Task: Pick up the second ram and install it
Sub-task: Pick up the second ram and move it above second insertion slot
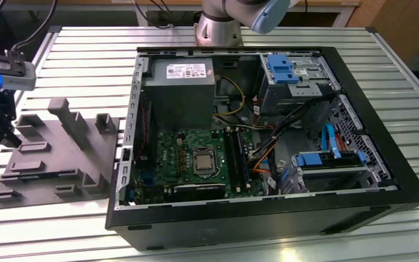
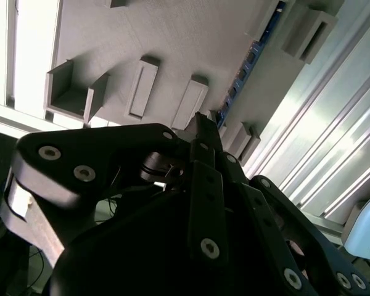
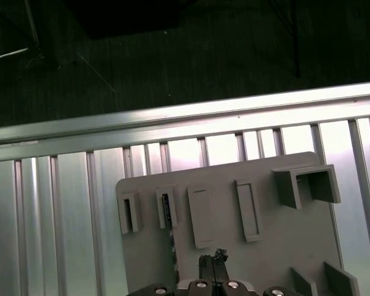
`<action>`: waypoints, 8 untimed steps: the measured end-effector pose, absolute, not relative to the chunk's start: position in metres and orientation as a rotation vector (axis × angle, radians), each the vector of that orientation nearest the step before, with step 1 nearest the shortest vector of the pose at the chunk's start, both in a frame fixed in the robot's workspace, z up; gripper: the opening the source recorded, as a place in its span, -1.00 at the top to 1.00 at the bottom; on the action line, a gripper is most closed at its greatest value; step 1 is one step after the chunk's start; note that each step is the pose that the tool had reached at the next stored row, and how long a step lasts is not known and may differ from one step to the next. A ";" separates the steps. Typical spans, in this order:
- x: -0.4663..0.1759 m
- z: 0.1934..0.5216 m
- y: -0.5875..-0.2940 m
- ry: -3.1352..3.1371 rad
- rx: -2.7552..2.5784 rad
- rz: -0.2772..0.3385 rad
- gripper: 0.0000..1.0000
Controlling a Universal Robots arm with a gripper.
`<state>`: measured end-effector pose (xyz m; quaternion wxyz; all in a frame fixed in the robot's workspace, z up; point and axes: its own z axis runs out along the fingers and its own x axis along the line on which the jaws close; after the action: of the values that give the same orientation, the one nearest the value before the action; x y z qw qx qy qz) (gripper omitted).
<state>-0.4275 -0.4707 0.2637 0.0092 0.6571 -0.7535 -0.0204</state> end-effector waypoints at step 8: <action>-0.427 0.261 -0.471 -2.353 2.052 -0.064 0.79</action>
<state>-0.4275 -0.4714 0.2606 0.0092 0.6571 -0.7534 -0.0204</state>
